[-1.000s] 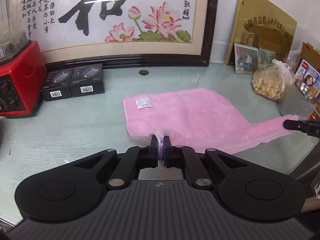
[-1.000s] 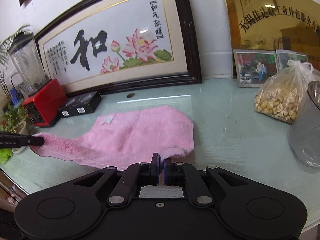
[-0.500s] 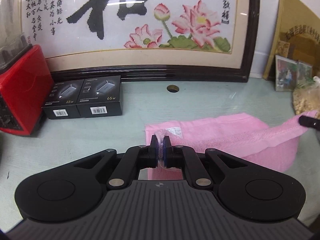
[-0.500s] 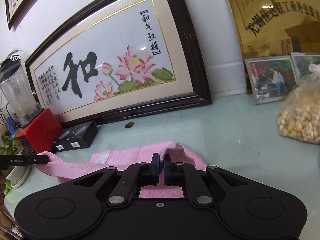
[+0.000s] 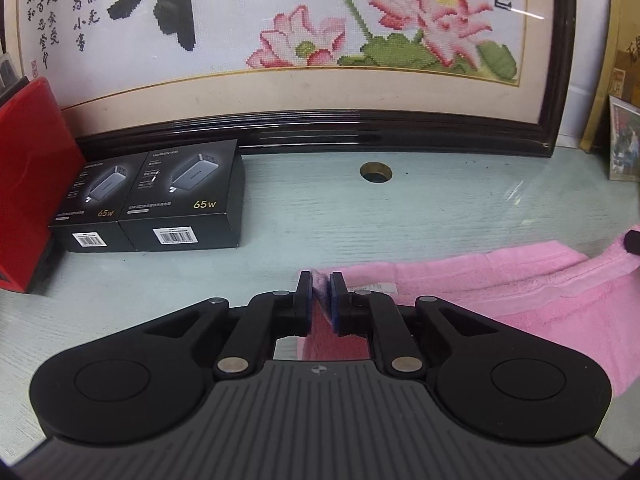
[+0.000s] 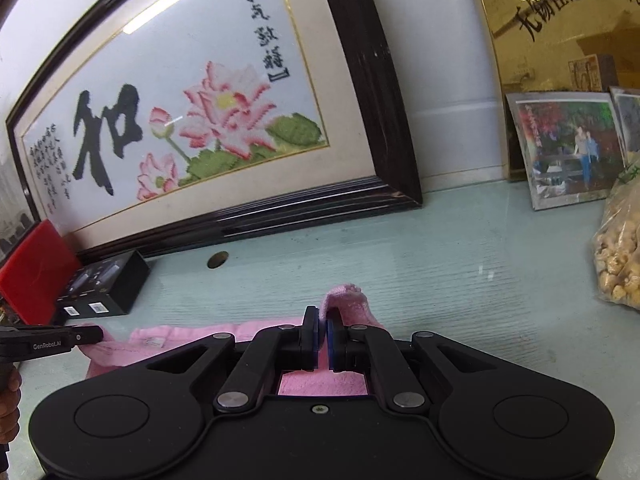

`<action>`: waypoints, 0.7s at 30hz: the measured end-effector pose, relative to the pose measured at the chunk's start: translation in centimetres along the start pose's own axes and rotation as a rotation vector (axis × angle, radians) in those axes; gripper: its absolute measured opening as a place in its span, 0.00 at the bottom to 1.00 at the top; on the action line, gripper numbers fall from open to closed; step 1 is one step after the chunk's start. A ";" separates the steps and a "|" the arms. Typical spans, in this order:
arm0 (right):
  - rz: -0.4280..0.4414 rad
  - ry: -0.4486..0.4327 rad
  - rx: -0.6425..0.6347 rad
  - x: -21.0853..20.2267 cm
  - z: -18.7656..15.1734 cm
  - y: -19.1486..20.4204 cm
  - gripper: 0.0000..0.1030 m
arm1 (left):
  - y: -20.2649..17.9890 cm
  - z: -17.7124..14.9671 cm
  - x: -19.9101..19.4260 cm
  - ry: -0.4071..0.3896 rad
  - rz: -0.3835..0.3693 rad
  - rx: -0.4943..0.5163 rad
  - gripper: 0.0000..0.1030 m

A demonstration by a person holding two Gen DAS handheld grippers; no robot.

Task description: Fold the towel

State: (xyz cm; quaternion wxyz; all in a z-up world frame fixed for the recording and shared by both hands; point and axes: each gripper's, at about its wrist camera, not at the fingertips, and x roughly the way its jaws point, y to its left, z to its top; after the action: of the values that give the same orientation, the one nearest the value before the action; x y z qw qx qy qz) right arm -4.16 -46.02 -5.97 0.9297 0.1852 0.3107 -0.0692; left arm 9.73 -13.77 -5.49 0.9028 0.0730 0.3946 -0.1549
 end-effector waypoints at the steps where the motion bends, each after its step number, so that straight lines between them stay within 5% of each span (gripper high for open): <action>1: -0.003 0.002 0.003 0.3 0.1 -0.2 0.03 | 0.0 0.2 0.3 0.002 0.002 -0.002 0.14; 5: -0.010 0.020 0.027 1.7 0.4 -1.0 0.05 | -0.1 0.3 0.8 -0.006 0.019 -0.019 0.27; 12: 0.019 0.052 0.075 3.7 1.3 -2.3 0.16 | 1.0 0.2 -0.1 -0.032 0.027 -0.021 0.28; 16: 0.032 0.025 0.074 3.1 1.6 -2.6 0.32 | 0.5 -1.2 -0.9 -0.040 0.015 0.020 0.28; 19: 0.049 0.011 0.079 2.5 1.8 -3.3 0.55 | -0.4 -2.5 -0.9 -0.022 0.002 0.061 0.28; 21: 0.038 0.000 0.090 2.0 1.8 -3.5 0.55 | -1.0 -3.3 -0.9 -0.010 -0.007 0.088 0.28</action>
State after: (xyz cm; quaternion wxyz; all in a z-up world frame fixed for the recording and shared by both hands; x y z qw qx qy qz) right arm -2.40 -49.93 -6.95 0.9215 0.2326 0.3039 -0.0656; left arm 6.51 -13.70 -7.06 0.9001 0.1106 0.3830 -0.1756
